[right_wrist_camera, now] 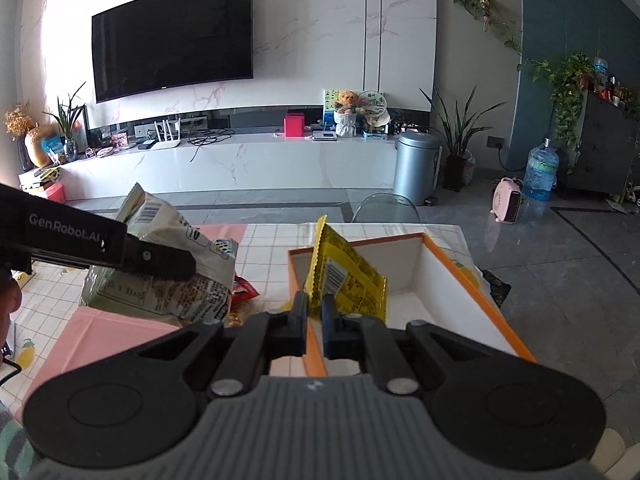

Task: Organize snacks
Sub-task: 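Carry both bags into the orange box and open both tools to release them, then withdraw both tools from the box toward the red chip bag and peanuts, then grasp the red chip bag with the left tool while the right tool grasps the clear peanut bag, then lift both held bags and carry them over the orange box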

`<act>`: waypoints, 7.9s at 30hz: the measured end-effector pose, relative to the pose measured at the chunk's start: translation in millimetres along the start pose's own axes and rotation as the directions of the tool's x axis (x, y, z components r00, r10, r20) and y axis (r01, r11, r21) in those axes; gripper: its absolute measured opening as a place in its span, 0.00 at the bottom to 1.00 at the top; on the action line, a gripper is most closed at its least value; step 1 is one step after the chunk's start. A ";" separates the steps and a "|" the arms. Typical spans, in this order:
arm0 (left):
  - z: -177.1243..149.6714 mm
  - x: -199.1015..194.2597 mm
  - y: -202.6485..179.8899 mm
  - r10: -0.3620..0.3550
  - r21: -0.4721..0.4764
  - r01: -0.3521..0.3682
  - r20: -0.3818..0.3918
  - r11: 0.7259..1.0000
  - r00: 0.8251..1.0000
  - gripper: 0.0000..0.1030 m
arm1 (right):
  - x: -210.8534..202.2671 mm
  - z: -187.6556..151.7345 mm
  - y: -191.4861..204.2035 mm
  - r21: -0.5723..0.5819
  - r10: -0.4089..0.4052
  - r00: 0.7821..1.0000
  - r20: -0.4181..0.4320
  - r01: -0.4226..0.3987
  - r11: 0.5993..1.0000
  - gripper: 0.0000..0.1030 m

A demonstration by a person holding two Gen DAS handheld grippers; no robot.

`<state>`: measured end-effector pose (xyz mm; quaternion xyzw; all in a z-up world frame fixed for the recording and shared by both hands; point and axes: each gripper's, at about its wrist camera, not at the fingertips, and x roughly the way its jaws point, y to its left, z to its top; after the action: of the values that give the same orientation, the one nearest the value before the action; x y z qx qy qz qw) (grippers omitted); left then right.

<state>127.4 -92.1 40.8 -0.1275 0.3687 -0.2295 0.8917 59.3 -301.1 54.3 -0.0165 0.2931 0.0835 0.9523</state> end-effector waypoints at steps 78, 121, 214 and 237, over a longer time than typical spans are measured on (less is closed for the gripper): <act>9.5 174.5 -70.9 0.180 0.418 0.000 -0.392 0.908 0.902 0.56 | 172.7 -1.0 -124.0 0.001 -0.026 0.786 -0.618 0.034 0.999 0.41; -35.1 -76.6 30.5 0.341 0.172 -0.344 0.049 0.923 0.939 0.66 | 12.2 -6.9 60.3 0.123 0.092 0.966 -0.240 -0.064 0.990 0.69; 5.7 173.8 190.9 0.265 0.304 -0.173 -0.296 0.937 0.918 0.82 | 278.6 -67.5 113.1 0.027 0.293 0.909 -0.296 -0.298 0.954 0.68; -24.3 35.0 181.5 0.283 -0.071 -0.303 -0.205 0.950 0.937 0.24 | 245.0 -62.5 121.6 -0.001 0.308 0.913 -0.268 -0.320 0.947 0.65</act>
<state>189.1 45.3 -69.0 -0.0937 0.4790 -0.0862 0.8686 203.6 -149.7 -132.7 -0.0015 0.4146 0.2391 0.8780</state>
